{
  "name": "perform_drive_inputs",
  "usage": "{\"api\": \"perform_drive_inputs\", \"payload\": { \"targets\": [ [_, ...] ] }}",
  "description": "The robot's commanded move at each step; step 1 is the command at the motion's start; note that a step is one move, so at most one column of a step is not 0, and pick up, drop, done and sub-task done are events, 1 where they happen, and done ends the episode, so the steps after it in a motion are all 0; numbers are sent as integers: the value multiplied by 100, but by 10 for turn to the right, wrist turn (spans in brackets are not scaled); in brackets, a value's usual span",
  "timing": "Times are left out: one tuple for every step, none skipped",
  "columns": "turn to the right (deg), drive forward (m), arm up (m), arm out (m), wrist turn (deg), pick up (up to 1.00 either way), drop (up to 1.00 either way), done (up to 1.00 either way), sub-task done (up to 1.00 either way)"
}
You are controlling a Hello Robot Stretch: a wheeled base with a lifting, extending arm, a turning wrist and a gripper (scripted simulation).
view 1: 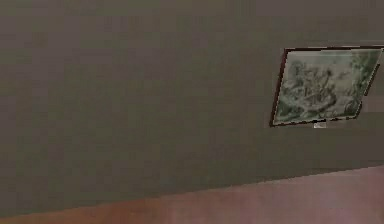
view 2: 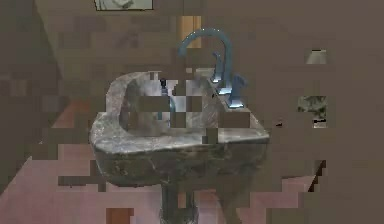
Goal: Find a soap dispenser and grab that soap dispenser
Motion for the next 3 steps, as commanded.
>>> {"api": "perform_drive_inputs", "payload": {
  "targets": [
    [450,0,0,0,0,0,0,0,0],
    [450,0,0,0,0,0,0,0,0],
    [150,0,0,0,0,0,0,0,0]
  ]
}}
